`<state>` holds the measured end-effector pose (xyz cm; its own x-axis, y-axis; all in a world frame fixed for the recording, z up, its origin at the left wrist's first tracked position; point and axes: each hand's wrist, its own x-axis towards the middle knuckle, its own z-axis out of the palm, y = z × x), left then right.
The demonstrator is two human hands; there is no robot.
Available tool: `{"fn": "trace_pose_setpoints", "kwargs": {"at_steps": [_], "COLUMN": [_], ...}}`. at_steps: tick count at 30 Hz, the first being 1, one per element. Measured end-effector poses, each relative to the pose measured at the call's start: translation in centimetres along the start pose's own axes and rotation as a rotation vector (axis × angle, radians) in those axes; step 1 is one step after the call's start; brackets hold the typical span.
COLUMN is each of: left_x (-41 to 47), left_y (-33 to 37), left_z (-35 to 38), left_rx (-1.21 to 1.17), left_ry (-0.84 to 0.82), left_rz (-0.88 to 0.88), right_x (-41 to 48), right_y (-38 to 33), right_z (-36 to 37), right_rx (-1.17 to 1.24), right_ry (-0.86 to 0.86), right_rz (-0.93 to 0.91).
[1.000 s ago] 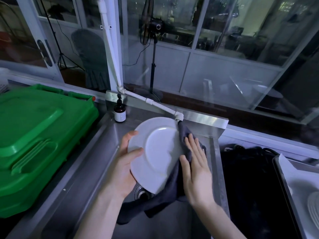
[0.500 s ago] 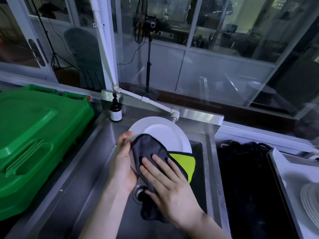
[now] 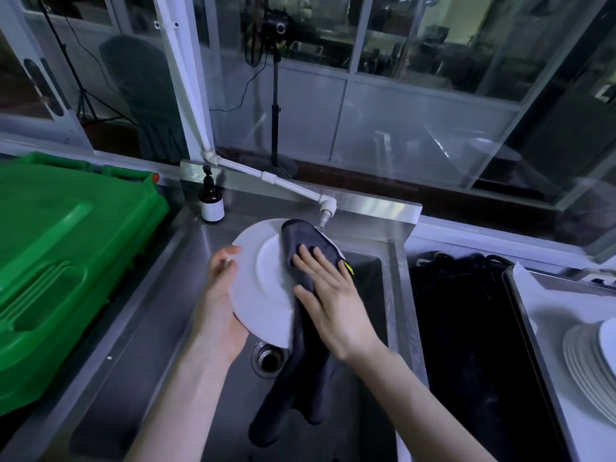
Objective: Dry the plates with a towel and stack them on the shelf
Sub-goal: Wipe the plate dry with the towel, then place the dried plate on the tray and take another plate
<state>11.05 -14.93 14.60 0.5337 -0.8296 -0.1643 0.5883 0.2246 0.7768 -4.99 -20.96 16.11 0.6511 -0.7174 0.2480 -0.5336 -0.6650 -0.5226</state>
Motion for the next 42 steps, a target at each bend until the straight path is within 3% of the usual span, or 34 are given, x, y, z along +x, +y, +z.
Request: {"fn": "trace_pose_setpoints", "kwargs": {"at_steps": [6, 13, 18, 27, 31, 34, 37, 40, 42], "left_x": [0.9, 1.1, 1.3, 1.1, 2.0, 3.0, 3.8, 4.4, 3.9], "left_y": [-1.6, -2.8, -3.0, -2.8, -2.4, -2.5, -2.6, -3.1, -3.9], "left_z": [-0.9, -3.2, -4.2, -2.4, -0.8, 0.9, 1.9, 2.2, 3.5], "left_rx": [-0.126, 0.051, 0.075, -0.109, 0.2, 0.502, 0.77, 1.088, 1.08], "left_ry": [0.043, 0.107, 0.132, 0.122, 0.015, -0.086, -0.186, -0.18, -0.222], "left_rz": [-0.053, -0.057, -0.062, -0.223, -0.347, -0.378, -0.234, -0.006, 0.024], "right_x": [-3.4, -7.2, -7.4, -5.3, -4.2, -4.0, -4.7, -6.5, -7.9], "right_y": [-0.9, 4.2, 5.5, 4.6, 4.7, 5.8, 7.7, 9.2, 9.7], "right_z": [1.5, 1.8, 3.0, 3.4, 0.8, -1.2, -3.7, -6.4, -7.9], "right_rx": [-0.072, -0.096, -0.123, -0.217, -0.238, -0.172, 0.074, 0.487, 0.697], "right_ry": [-0.095, 0.019, 0.009, 0.365, 0.378, 0.285, 0.152, 0.212, 0.267], "right_rz": [-0.197, 0.025, 0.126, -0.032, 0.026, 0.262, 0.514, 0.682, 0.744]}}
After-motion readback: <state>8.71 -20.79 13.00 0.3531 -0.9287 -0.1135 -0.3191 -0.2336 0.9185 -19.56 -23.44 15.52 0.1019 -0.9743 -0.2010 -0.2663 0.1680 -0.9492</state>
